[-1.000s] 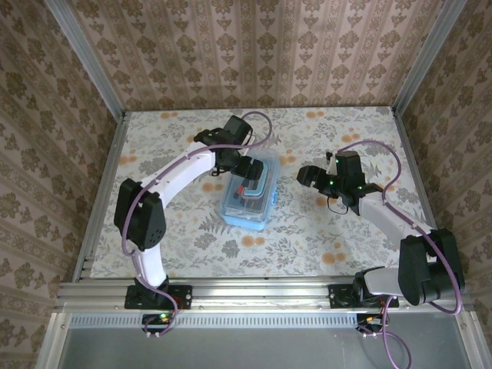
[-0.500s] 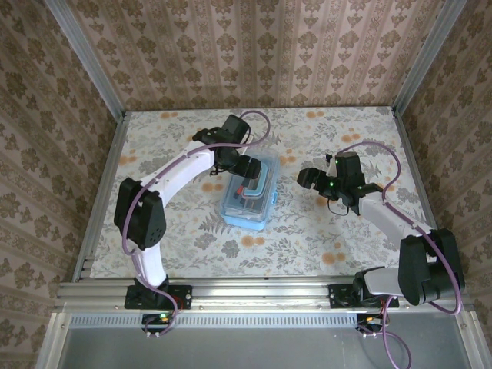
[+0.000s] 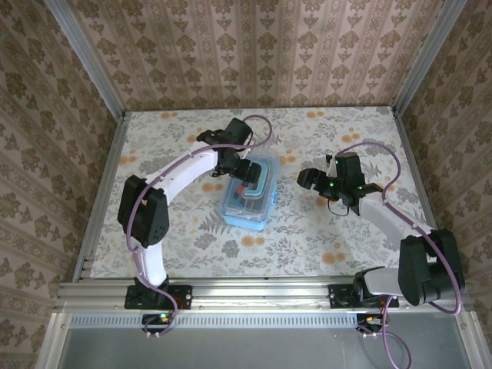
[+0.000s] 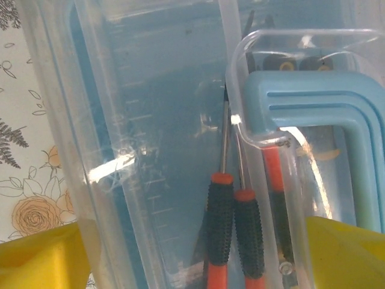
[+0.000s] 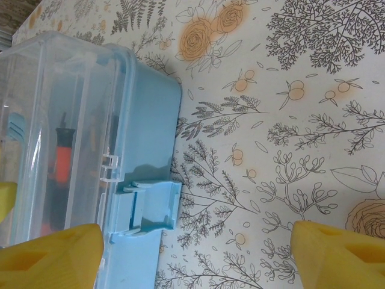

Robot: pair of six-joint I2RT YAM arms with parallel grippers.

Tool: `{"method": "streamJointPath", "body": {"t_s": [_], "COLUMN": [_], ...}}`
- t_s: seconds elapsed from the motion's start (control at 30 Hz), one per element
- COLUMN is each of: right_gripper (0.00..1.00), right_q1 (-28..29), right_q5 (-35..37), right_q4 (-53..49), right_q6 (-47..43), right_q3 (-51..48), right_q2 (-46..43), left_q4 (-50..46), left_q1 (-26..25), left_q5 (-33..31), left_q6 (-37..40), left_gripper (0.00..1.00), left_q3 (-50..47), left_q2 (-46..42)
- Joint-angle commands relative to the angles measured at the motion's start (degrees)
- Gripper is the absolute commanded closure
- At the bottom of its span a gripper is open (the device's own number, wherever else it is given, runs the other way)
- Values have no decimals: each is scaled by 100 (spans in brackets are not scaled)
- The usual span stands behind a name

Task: Pack the tool kit

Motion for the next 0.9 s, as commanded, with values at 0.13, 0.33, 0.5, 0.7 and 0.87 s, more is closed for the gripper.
{"method": "streamJointPath", "body": {"t_s": [0.13, 0.33, 0.5, 0.7, 0.87], "right_gripper": [17, 17, 17, 15, 9], "right_q1": [-2, 0, 2, 2, 28], "right_q5": [-58, -423, -849, -1036, -1338], "right_q4": [-48, 543, 1286, 1621, 2162], "right_q6": [46, 358, 671, 786, 1010], "right_q3": [-50, -274, -456, -461, -540], "right_q2": [-197, 9, 362, 614, 828], "left_q4": [-348, -167, -20, 205, 369], "left_q1": [-61, 23, 174, 281, 350], "left_q5": [11, -85, -3, 167, 398], "left_q6": [12, 9, 41, 130, 189], "left_gripper": [13, 21, 28, 34, 36], "left_q3": [24, -183, -329, -532, -656], "left_q2": [168, 245, 311, 267, 241]}}
